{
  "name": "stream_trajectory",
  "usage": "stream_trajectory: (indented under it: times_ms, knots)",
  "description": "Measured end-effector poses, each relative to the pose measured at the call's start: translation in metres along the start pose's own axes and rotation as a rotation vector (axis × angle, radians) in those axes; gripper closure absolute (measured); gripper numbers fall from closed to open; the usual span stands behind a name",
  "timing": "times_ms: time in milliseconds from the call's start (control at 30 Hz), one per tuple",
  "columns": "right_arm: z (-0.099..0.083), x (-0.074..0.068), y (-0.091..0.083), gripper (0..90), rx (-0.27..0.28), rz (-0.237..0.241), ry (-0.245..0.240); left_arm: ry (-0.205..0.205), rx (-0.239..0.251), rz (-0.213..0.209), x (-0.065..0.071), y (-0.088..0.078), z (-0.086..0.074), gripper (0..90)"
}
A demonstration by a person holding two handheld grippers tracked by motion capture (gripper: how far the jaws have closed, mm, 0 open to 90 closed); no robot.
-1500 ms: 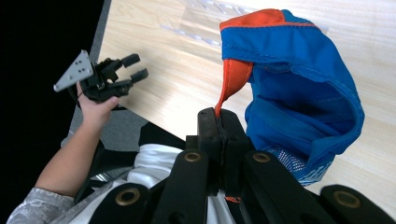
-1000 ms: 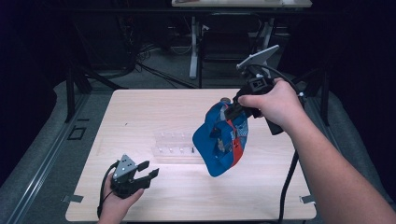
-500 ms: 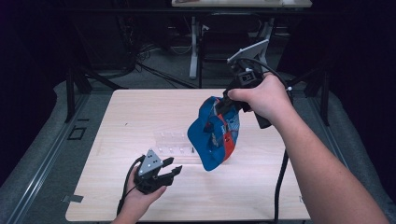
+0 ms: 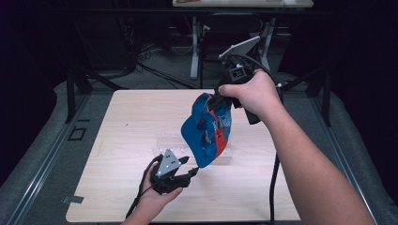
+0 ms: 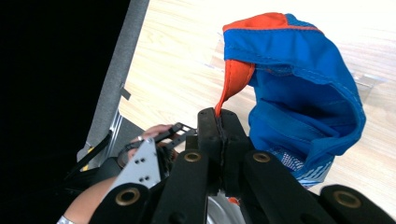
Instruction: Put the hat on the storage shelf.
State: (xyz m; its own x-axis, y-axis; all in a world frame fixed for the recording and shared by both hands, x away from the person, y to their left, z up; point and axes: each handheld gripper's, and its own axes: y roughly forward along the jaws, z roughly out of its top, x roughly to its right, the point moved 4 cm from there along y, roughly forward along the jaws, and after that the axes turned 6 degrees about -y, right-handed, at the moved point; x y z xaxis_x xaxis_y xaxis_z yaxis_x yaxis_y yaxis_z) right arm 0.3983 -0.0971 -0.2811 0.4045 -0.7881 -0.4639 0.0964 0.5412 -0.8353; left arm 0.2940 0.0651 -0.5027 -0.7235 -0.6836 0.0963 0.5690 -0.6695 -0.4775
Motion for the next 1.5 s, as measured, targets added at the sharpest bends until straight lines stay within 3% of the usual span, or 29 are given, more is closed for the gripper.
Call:
stream_trajectory:
  times_ms: [433,633,733,767,867,1133,1233,1400,1433,1500]
  knots:
    - [0.011,-0.005,0.008,89.8,0.010,0.004,0.017,0.036,0.003,0.012,0.011,0.012,0.008,48.7]
    - [0.012,-0.007,0.009,89.8,0.010,0.008,0.012,0.066,0.007,0.040,0.015,0.019,0.013,53.5]
    - [0.012,-0.008,0.010,89.8,0.008,0.006,0.008,0.086,0.001,0.060,0.016,0.021,0.015,60.3]
    - [0.011,-0.007,0.005,89.8,-0.050,-0.028,-0.007,0.092,-0.001,0.068,0.015,0.021,0.015,62.7]
    - [0.010,-0.006,0.004,89.8,-0.066,-0.030,-0.011,0.103,-0.015,0.085,0.012,0.019,0.015,69.1]
    - [0.009,0.000,-0.011,89.8,-0.234,-0.046,-0.056,0.077,-0.011,0.090,0.000,0.011,0.016,76.9]
    - [0.010,0.000,-0.014,89.8,-0.264,-0.046,-0.055,0.072,-0.006,0.097,-0.005,0.008,0.017,79.8]
    - [0.010,-0.002,-0.011,89.8,-0.244,-0.023,-0.051,0.067,-0.011,0.104,-0.011,0.006,0.016,85.1]
    - [0.011,-0.006,0.007,89.8,0.004,0.011,0.010,0.070,-0.013,0.108,-0.012,0.006,0.016,85.6]
    - [0.012,-0.007,0.008,89.8,0.020,0.011,0.014,0.067,-0.018,0.106,-0.014,0.006,0.016,86.6]
